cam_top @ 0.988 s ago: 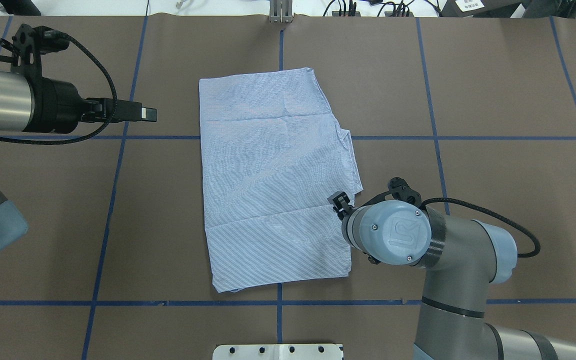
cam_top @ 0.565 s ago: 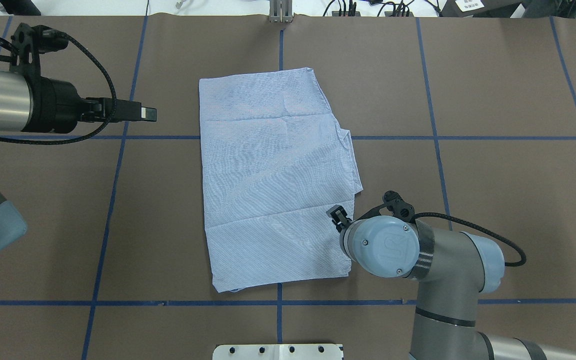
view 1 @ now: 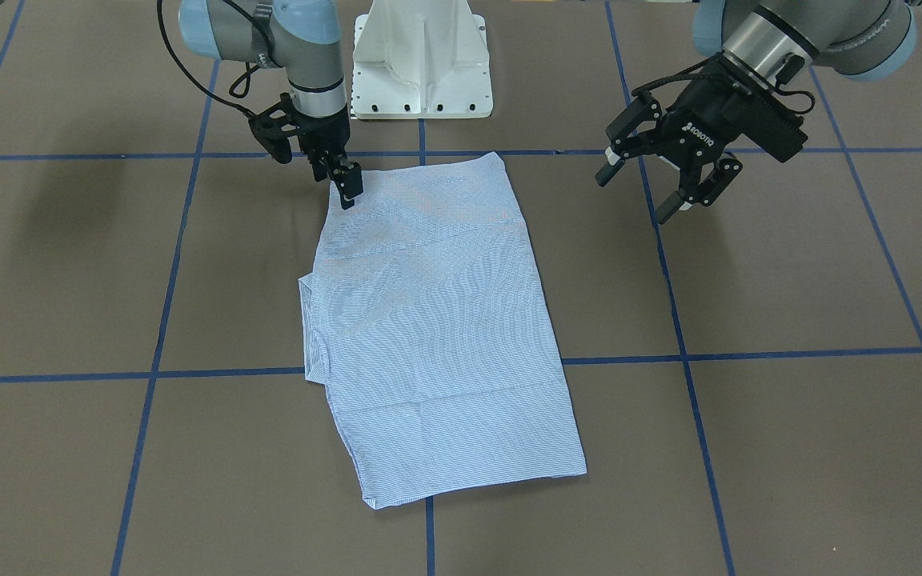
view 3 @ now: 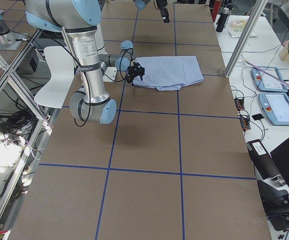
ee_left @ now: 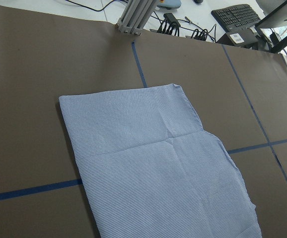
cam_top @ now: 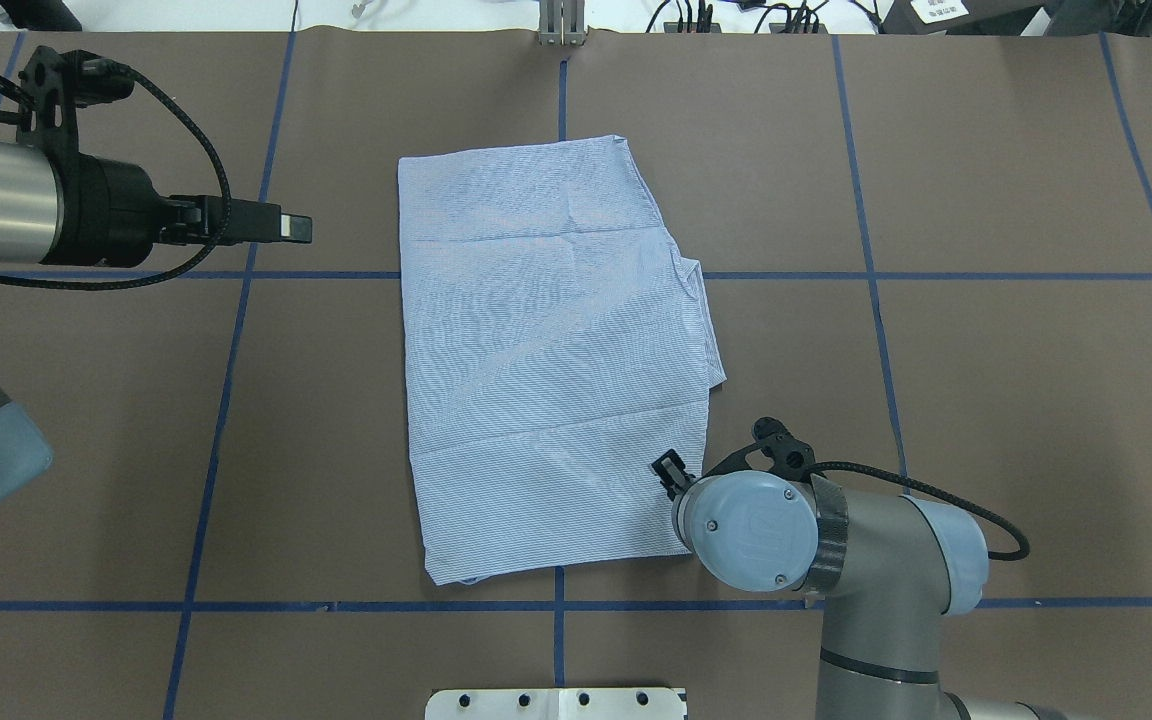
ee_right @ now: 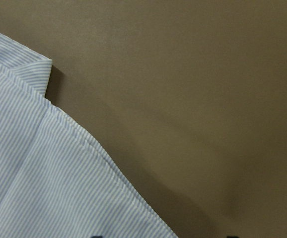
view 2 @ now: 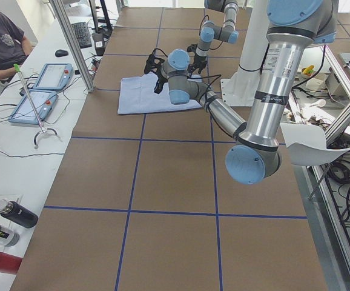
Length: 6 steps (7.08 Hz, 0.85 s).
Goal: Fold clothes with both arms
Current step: 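Move the right gripper to the shirt corner nearest the robot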
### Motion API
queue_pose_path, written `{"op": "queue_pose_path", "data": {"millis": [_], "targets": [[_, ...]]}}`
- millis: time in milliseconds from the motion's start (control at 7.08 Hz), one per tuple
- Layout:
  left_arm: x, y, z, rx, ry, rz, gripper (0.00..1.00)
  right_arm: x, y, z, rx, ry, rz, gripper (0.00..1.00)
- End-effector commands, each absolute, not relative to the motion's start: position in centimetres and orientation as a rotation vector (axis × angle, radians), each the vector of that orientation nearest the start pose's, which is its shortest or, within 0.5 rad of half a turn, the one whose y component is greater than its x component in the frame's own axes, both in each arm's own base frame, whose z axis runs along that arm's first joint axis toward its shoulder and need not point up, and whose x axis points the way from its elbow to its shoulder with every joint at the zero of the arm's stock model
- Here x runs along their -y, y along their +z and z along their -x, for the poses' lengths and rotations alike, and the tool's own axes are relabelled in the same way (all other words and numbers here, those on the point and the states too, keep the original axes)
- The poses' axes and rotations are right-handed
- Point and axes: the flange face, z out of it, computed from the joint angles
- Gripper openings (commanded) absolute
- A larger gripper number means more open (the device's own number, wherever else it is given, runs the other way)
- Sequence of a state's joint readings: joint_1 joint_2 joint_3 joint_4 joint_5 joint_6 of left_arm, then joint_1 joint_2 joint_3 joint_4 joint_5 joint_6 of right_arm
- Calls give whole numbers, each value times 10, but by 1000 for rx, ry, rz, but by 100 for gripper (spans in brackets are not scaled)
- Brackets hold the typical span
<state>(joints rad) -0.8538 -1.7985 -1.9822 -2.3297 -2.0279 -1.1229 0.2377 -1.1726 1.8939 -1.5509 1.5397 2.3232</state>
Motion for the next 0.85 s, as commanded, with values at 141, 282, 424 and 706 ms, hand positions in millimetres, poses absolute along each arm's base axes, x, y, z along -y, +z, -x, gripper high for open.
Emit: {"op": "queue_pose_path", "data": {"millis": [141, 282, 424, 706], "targets": [[448, 259, -270, -1315, -18, -528, 100, 268, 308, 558, 736, 942, 170, 72], [447, 259, -271, -1315, -16, -527, 100, 268, 307, 558, 738, 950, 172, 35], [445, 256, -270, -1318, -14, -528, 100, 268, 307, 558, 738, 954, 173, 18], [445, 255, -268, -1317, -16, -529, 100, 269, 301, 556, 749, 942, 177, 0]]}}
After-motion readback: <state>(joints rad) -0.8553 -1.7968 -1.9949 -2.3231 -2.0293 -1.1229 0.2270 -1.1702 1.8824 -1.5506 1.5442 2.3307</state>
